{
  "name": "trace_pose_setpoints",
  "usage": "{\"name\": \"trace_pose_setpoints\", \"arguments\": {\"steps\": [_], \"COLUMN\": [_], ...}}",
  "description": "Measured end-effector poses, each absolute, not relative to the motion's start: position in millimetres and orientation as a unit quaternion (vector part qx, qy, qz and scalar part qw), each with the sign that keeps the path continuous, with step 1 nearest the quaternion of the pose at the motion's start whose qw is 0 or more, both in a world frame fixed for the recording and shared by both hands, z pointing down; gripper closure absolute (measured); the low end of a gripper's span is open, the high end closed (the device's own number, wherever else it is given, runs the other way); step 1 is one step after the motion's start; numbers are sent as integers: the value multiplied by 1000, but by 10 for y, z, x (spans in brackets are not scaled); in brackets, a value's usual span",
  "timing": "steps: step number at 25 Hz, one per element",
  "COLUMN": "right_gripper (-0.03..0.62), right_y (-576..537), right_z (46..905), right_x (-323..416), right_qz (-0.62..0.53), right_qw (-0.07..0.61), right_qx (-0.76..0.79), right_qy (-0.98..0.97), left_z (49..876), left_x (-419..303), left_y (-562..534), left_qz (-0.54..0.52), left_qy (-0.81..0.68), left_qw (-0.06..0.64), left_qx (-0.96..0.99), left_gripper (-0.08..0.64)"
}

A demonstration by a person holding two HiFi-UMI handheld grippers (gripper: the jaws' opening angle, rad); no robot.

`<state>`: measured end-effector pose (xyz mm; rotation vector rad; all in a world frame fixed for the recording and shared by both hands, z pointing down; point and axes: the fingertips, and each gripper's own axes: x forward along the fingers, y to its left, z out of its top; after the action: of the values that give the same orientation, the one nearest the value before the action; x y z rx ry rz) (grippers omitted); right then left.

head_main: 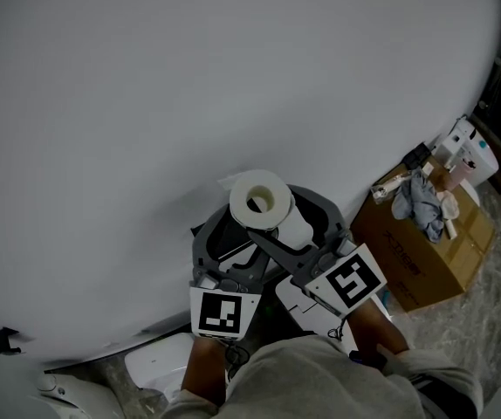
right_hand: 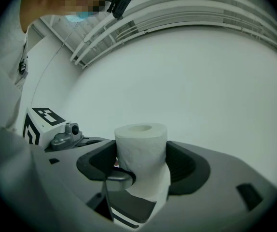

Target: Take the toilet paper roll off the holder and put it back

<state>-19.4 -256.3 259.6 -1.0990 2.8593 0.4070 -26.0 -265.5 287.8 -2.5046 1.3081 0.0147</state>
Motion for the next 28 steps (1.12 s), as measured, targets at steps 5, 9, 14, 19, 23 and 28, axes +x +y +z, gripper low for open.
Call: {"name": "trace_pose_setpoints", "arguments": {"steps": [5, 9, 14, 19, 23, 28], "right_gripper": [273, 273, 273, 273, 273, 273], "right_y": [-2790, -2952, -3188, -3336, -3408, -3452], "right_z": [2674, 2808, 2996, 3252, 3449, 3537], "right_x": [-235, -283, -415, -486, -526, -509], "right_qz": [127, 117, 96, 65, 34, 20], "right_qw": [22, 12, 1, -15, -15, -7], "right_qx": [-342, -325, -307, -291, -279, -273], "right_qy": [931, 938, 947, 954, 960, 962], "left_z": [2960, 3137, 3337, 3582, 3781, 3861], "left_x": [-307, -355, -485, -560, -602, -596], "left_y": [-2877, -3028, -3249, -3370, -3422, -3442], "left_qz": [-2, -29, -42, -63, -84, -96], "left_qy": [472, 484, 500, 515, 522, 528], "left_qw": [145, 132, 105, 72, 48, 39], "left_qx": [-870, -864, -858, -852, -847, -843], "left_gripper": [245, 245, 246, 245, 245, 245]}}
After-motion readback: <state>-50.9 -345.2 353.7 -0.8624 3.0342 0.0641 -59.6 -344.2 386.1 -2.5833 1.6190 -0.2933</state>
